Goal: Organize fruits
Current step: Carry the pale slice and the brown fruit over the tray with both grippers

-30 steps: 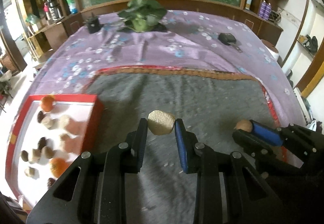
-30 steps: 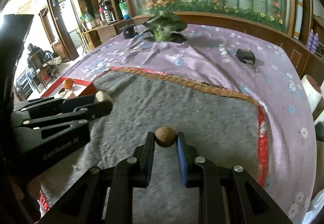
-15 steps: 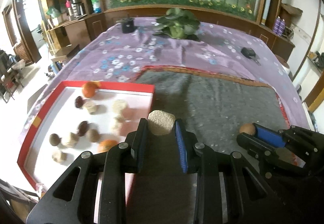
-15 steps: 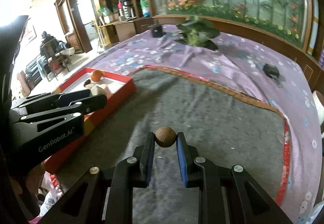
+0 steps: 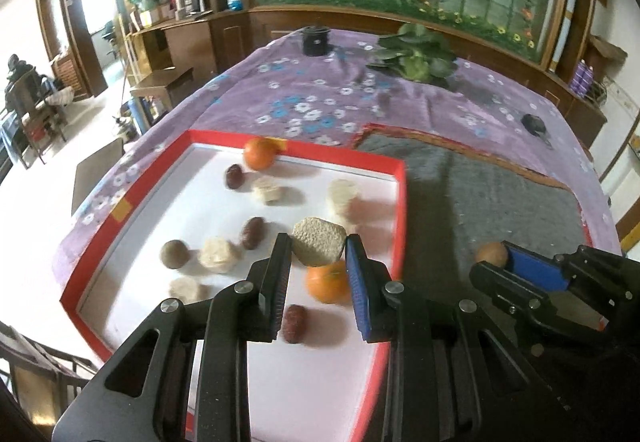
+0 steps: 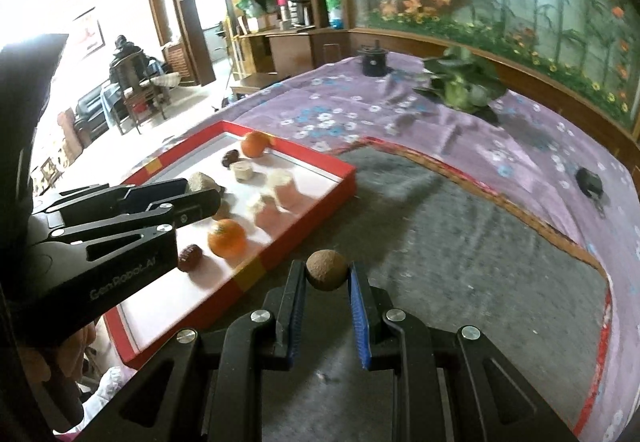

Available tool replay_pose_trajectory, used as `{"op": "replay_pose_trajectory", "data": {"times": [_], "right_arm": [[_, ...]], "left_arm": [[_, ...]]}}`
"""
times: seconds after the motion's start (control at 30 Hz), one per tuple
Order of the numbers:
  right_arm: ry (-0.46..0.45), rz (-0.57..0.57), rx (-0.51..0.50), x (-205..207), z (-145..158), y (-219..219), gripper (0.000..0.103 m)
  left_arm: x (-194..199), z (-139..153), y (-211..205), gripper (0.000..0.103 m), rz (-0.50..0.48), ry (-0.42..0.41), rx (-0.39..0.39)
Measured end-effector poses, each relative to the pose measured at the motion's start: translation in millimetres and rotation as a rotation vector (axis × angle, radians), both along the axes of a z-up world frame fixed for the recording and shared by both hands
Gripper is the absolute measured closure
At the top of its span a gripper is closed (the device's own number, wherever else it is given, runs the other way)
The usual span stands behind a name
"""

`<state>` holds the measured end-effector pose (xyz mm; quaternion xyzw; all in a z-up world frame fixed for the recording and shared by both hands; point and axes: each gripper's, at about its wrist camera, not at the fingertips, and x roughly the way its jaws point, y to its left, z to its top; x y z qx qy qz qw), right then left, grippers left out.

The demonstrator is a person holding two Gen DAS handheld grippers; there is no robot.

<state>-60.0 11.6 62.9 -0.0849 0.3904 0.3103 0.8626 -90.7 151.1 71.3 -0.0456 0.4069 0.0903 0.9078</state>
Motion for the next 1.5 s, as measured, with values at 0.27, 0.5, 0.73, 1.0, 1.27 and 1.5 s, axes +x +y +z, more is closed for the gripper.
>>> {"op": "replay_pose_trajectory", "data": {"times": [0.27, 0.5, 0.73, 1.0, 1.27, 1.5], "right_arm": [[0.002, 0.067, -0.029, 3.6, -1.8, 39.2, 0.082], [0.017, 0.11, -0.049, 12.2, -5.4, 64.5, 0.082], [0.03, 0.139, -0.059, 24.7, -9.3, 87.6, 0.082], [0.045, 0.179, -0.079, 38.8, -15.6, 110.3, 0.082], [0.044, 0.186, -0.078, 40.6, -18.6, 117.8, 0.082], [0.037, 0.19, -0.066, 41.2, -19.6, 119.9, 0.082]], "left_arm": [[-4.1, -9.0, 32.2, 0.076, 0.046, 0.023, -0.023], [-9.8, -18.2, 55.2, 0.076, 0.078, 0.046, -0.04], [-12.1, -24.5, 66.9, 0.076, 0.093, 0.06, -0.055], [-8.7, -31.3, 71.5, 0.076, 0.103, 0.071, -0.049], [-5.6, -36.0, 73.0, 0.076, 0.112, 0.079, -0.042], [-5.5, -37.1, 72.1, 0.076, 0.118, 0.077, -0.029]]}}
